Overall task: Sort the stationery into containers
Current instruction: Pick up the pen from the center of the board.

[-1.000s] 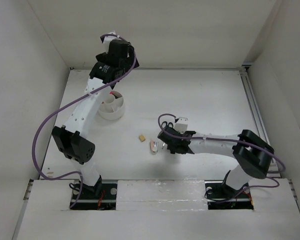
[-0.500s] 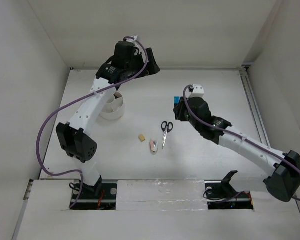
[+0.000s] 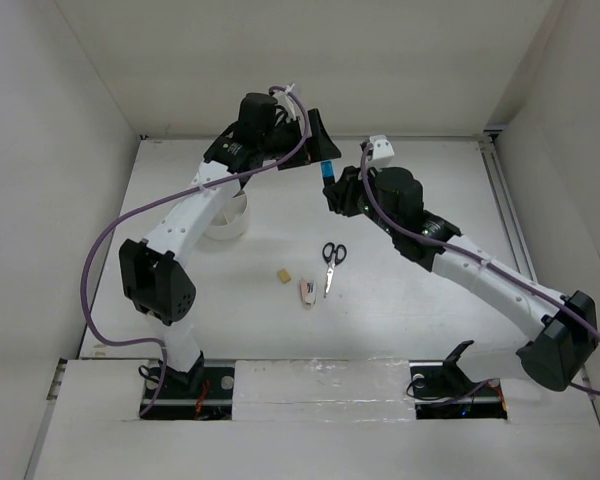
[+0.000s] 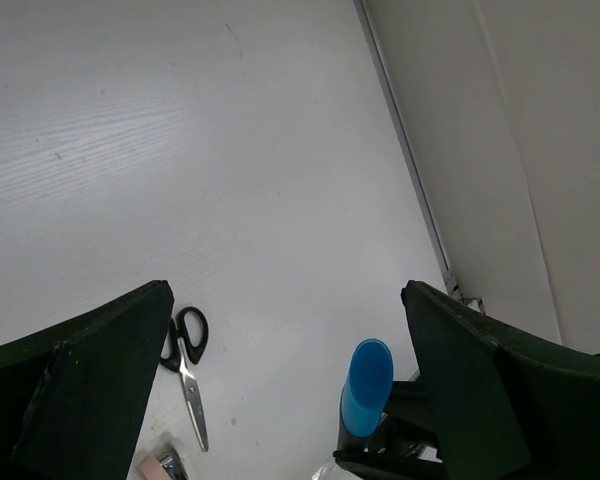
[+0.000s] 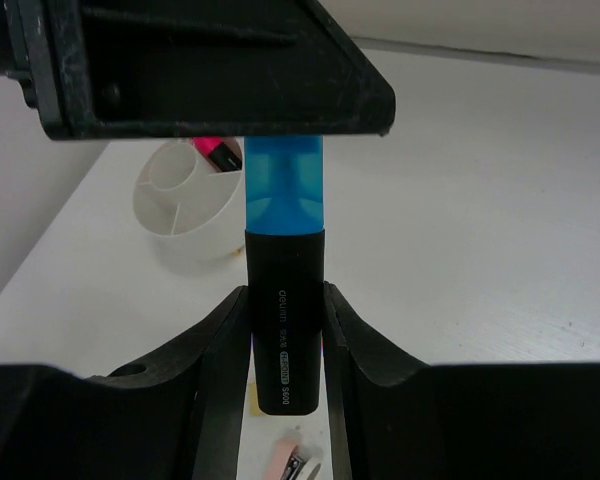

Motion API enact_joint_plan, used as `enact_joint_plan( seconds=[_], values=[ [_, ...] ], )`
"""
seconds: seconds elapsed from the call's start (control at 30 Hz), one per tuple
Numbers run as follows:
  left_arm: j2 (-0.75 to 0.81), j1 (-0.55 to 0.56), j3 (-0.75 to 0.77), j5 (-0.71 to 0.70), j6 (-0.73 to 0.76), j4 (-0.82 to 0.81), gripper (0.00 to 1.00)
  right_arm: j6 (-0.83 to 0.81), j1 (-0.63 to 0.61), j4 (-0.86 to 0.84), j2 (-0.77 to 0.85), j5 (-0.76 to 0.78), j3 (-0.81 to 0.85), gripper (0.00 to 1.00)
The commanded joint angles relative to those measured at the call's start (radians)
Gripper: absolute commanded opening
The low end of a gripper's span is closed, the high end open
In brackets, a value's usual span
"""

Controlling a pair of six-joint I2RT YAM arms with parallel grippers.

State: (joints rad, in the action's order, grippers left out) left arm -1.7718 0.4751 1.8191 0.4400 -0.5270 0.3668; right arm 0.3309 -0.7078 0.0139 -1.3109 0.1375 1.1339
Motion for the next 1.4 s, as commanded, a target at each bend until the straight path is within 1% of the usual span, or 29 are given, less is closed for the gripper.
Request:
enact_joint_plan(
  seconds=[0.0,0.13,0.27,0.3,0.43,0.5,0.57,0.7,0.73,0.77,0.8,0.93,1.0,1.03,1.07,1.1,1.13,1.17,1.2,1.23,1.27,1.3,1.33,1.37],
  values=[
    [0.017,0.002,-0.001,0.063,-0.013,-0.08,0.97,-0.021,0.008,-0.069,-0.025,-0.004,0.072,0.0],
    [0.026,0.002,-0.011,0.089,-0.022,-0.094,0.96,-0.021,0.008,-0.069,-0.079,0.014,0.124,0.0],
    [0.037,0.002,-0.011,0.089,-0.022,-0.103,0.96,-0.03,0.018,-0.069,-0.097,0.036,0.133,0.0],
    [0.046,0.002,-0.02,0.079,-0.022,-0.103,0.93,-0.017,0.018,-0.069,-0.097,0.063,0.133,0.0],
    [0.035,0.002,-0.02,0.078,-0.022,-0.103,0.81,-0.016,0.027,-0.129,-0.076,0.073,0.092,0.0],
    [0.035,0.002,-0.02,0.088,-0.022,-0.103,0.69,-0.006,0.027,-0.129,-0.076,0.094,0.092,0.0],
    [0.026,0.002,-0.02,0.098,-0.031,-0.103,0.63,-0.006,0.037,-0.147,-0.076,0.094,0.083,0.0],
    [0.026,0.002,-0.02,0.111,-0.031,-0.112,0.63,0.005,0.037,-0.167,-0.076,0.065,0.083,0.0],
    [0.026,0.002,-0.02,0.12,-0.031,-0.112,0.61,0.005,0.037,-0.178,-0.076,0.065,0.083,0.0],
    [0.026,0.002,-0.02,0.131,-0.031,-0.121,0.51,0.005,0.037,-0.189,-0.076,0.056,0.083,0.0],
    [0.026,0.002,-0.02,0.131,-0.031,-0.121,0.45,0.005,0.037,-0.189,-0.076,0.045,0.083,0.0],
    [0.017,0.002,-0.02,0.14,-0.031,-0.121,0.3,0.005,0.037,-0.236,-0.076,-0.009,0.073,0.0],
    [0.006,0.002,-0.011,0.14,-0.031,-0.121,0.2,0.005,0.037,-0.249,-0.076,-0.021,0.064,0.0],
    [0.006,0.002,-0.011,0.149,-0.031,-0.121,0.07,0.005,0.037,-0.249,-0.076,-0.021,0.064,0.0],
    [0.006,0.002,-0.011,0.149,-0.031,-0.121,0.0,0.005,0.037,-0.249,-0.076,-0.021,0.064,0.0],
    [0.006,0.002,-0.001,0.149,-0.022,-0.121,0.0,0.005,0.037,-0.249,-0.076,-0.021,0.064,0.0],
    [0.006,0.002,-0.001,0.149,-0.022,-0.121,0.0,0.005,0.037,-0.249,-0.076,-0.021,0.064,0.06],
    [0.006,0.002,-0.001,0.131,-0.022,-0.121,0.0,0.005,0.037,-0.249,-0.076,-0.021,0.064,0.25],
    [0.006,0.002,-0.001,0.071,-0.01,-0.121,0.0,0.005,0.037,-0.249,-0.076,-0.021,0.05,0.54],
    [0.017,0.002,0.011,0.019,0.005,-0.121,0.0,0.005,0.037,-0.249,-0.064,-0.007,0.04,0.77],
    [0.026,0.002,0.011,-0.041,0.005,-0.086,0.0,0.005,0.047,-0.249,-0.051,0.017,0.029,1.0],
    [0.026,0.002,0.02,-0.103,0.016,-0.075,0.0,0.005,0.047,-0.249,-0.024,0.034,0.0,1.0],
    [0.035,0.002,0.02,-0.247,0.016,-0.062,0.0,0.005,0.047,-0.227,-0.008,0.049,-0.017,1.0],
    [0.035,0.002,0.032,-0.321,0.016,-0.046,0.0,0.005,0.057,-0.213,0.007,0.077,-0.031,1.0]
  ],
)
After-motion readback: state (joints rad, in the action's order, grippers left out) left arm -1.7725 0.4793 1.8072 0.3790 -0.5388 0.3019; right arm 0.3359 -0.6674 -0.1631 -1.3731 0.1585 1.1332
